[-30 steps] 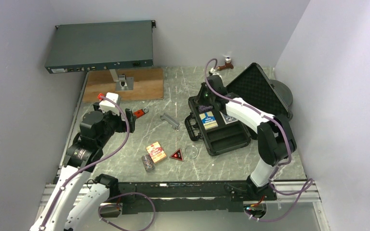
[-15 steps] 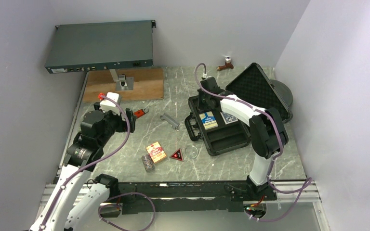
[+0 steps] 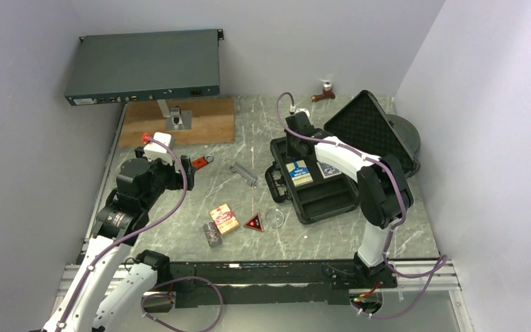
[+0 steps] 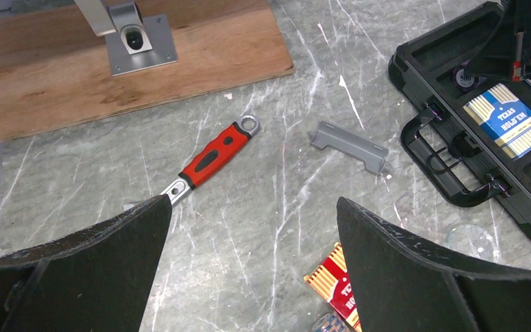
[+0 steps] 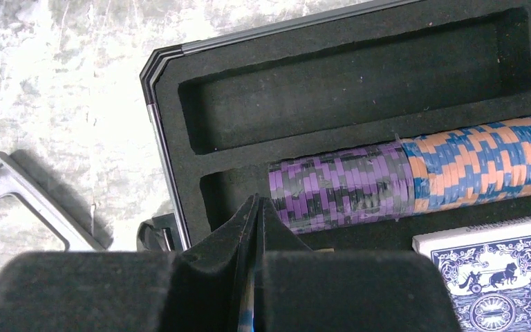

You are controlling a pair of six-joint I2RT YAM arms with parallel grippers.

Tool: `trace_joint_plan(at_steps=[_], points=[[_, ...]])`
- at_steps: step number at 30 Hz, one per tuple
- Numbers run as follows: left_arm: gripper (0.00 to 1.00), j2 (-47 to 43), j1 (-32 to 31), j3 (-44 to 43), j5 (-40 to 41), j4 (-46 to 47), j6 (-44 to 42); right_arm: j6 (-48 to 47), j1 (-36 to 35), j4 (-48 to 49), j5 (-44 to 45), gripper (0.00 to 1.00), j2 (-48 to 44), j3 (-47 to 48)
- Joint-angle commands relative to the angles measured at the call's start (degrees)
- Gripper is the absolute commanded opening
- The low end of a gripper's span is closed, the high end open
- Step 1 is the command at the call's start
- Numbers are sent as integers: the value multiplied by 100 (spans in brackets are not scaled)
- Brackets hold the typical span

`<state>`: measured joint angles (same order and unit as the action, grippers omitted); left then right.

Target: Pack up texas hold em set

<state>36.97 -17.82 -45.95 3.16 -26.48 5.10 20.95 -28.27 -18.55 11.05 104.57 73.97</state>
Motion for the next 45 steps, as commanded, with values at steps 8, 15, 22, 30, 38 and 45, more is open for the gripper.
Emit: trace_joint_plan(at_steps=[8,15,22,30,38,45], points=[[96,-25,7,8,114,29,-88,-310,119,-191,438,12,-156,179],[96,-37,7,8,189,20,-81,-327,59,-357,-191,33,-430,409],[95,13,7,-9,283,-15,-54,-561,-223,-631,-414,45,-757,603],[95,27,7,-27,348,-41,-36,-694,-883,-832,-297,51,-1176,380],[95,5,7,-36,358,-55,-27,-606,-1469,-1281,-398,64,-1377,218],[95,-20,7,-62,335,-76,-18,-475,-1776,-1523,-370,81,-1717,-275]])
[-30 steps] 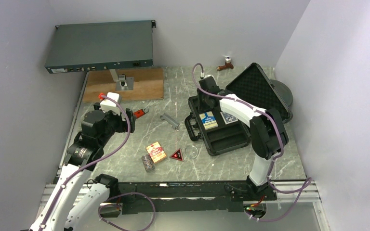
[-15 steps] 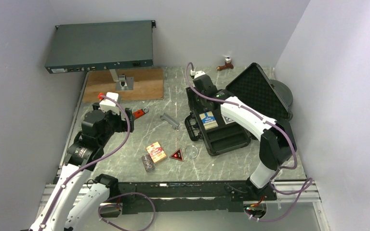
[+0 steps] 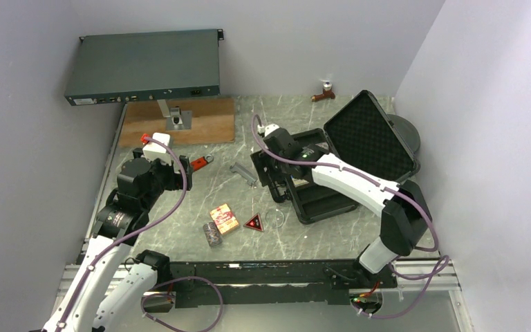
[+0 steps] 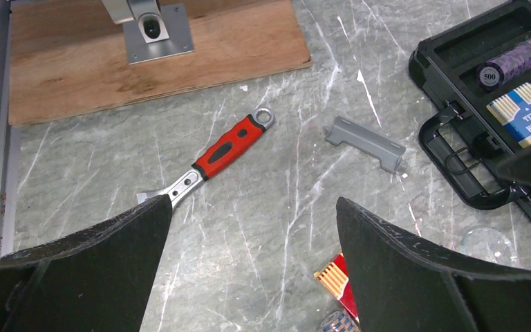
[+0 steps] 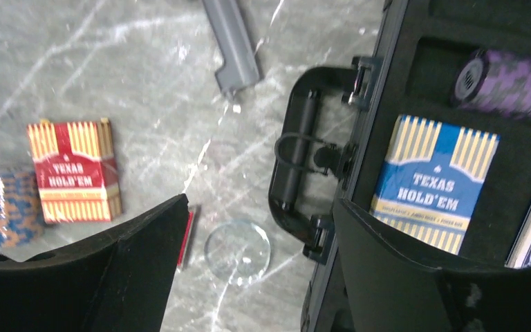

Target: Pack up texas hold em set

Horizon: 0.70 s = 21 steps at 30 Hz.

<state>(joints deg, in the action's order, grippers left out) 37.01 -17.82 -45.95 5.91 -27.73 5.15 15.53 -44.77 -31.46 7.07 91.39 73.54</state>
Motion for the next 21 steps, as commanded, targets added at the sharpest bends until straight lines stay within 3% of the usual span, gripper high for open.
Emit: trace_joint_plan(at_steps=[1,11,21], points=[[95,-42,7,-63,71,48,-23,84,-153,-243,4,82,-436,-309],[95,-88,7,-63,183,23,-12,136,-551,-238,-229,84,-560,-753],[95,-131,7,-54,257,19,-7,1486,-1062,-536,478,86,-269,-1043]])
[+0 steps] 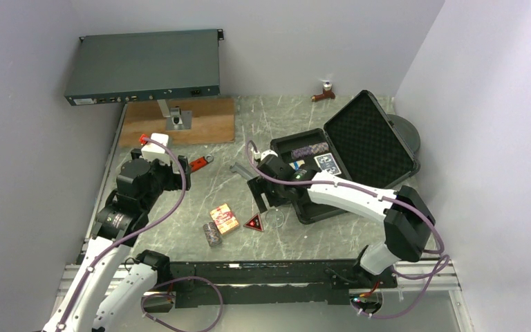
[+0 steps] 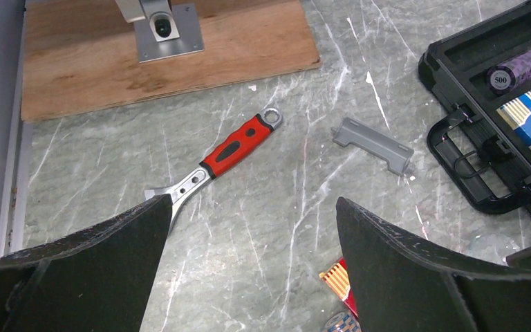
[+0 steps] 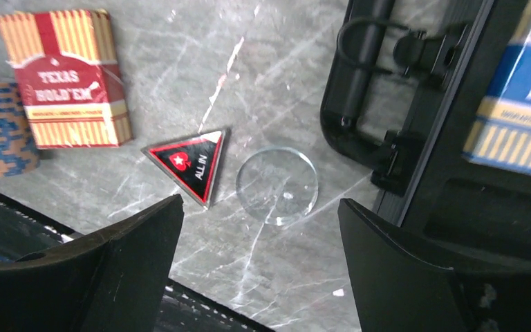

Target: Pack up texas hold em set

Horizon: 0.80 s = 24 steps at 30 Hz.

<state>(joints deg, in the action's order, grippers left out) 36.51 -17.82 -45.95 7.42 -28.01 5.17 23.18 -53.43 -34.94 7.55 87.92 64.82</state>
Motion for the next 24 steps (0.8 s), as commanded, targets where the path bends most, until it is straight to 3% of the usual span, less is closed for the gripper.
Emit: trace_joint_plan(at_steps=[1,11,12,13,24], points=[[95,-78,7,-54,103,45,-8,843,-229,-226,503,86,111,-193],[95,-57,7,-61,73,46,-16,1577,-376,-552,1045,89,646,-180],[95,-61,7,-63,70,43,-14,1620,-378,-556,1079,97,690,-173],[95,-64,7,-61,77,36,-16,1654,-379,-583,1117,98,737,-159],[95,-68,7,-63,86,35,-16,1681,-440,-589,1127,98,1195,-66]])
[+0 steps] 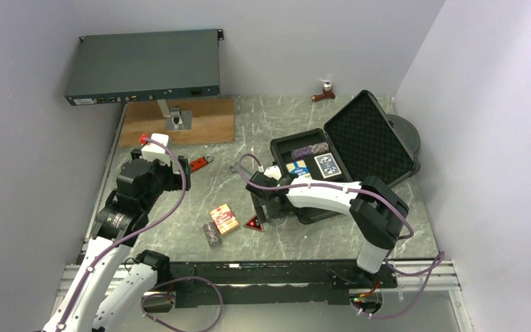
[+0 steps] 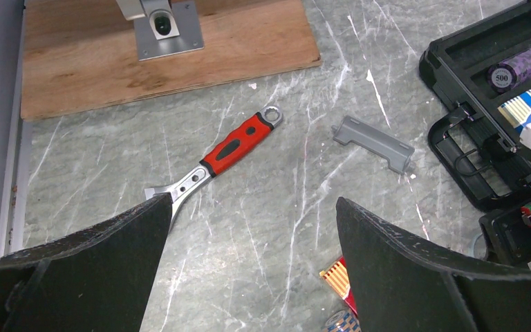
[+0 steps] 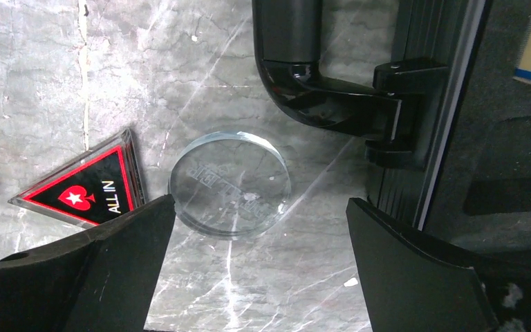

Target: Pack up texas hold em set

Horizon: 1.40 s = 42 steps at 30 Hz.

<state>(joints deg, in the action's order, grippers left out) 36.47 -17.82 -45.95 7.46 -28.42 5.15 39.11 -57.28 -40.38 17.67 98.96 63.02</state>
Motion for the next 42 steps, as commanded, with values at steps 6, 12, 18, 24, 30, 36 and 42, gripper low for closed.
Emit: trace_joint_plan(at_steps=[6,12,18,24,30,36,42], points=[[95,-27,7,-72,42,82,-13,71,-90,-40,144,95,238,183],[95,-52,7,-72,69,76,-14,-41,-177,-13,120,91,353,310],[95,-46,8,-71,60,74,-13,-85,-211,97,41,84,497,278],[95,-60,7,-63,85,74,-14,-129,-240,218,-124,75,532,259],[95,-79,7,-63,128,65,-14,-167,-249,323,-277,73,572,164],[95,-63,7,-63,127,61,-14,-165,-249,425,-365,62,533,12],[95,-36,7,-63,129,52,-12,-205,-266,493,-377,50,507,-36]])
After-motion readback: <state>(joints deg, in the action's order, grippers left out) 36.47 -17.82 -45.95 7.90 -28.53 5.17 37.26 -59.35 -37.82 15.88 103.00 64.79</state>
